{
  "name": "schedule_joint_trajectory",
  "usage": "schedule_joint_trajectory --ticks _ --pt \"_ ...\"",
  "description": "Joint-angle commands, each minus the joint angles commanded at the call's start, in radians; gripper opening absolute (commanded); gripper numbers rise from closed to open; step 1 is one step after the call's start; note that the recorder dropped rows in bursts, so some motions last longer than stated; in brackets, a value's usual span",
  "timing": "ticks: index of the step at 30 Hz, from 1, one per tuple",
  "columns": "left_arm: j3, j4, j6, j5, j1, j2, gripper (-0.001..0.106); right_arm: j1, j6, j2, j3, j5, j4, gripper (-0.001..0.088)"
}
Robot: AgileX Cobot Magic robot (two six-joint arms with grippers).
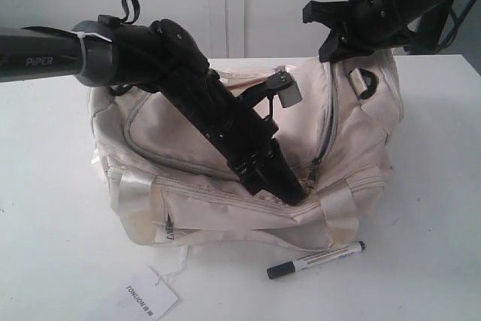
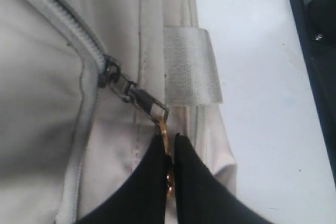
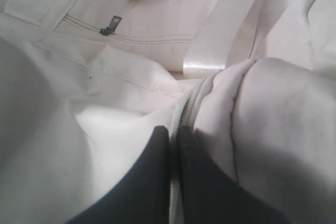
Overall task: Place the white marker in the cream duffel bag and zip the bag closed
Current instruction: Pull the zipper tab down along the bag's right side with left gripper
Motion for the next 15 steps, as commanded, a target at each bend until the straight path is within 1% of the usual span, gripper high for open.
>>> schedule_joint_trajectory --ticks 4,11,15 --pt "0.000 -0.027 0.000 -0.019 0.000 0.000 0.000 0.000 0.000 0.000 0.000 0.000 0.000 0.0000" --pt "0.000 -0.196 0.053 -0.024 0.000 0.000 0.000 0.000 0.000 0.000 0.000 0.000 0.000 0.0000" --pt "0.000 -0.257 0.069 -0.024 0.000 0.000 0.000 0.000 0.000 0.000 0.000 0.000 0.000 0.0000"
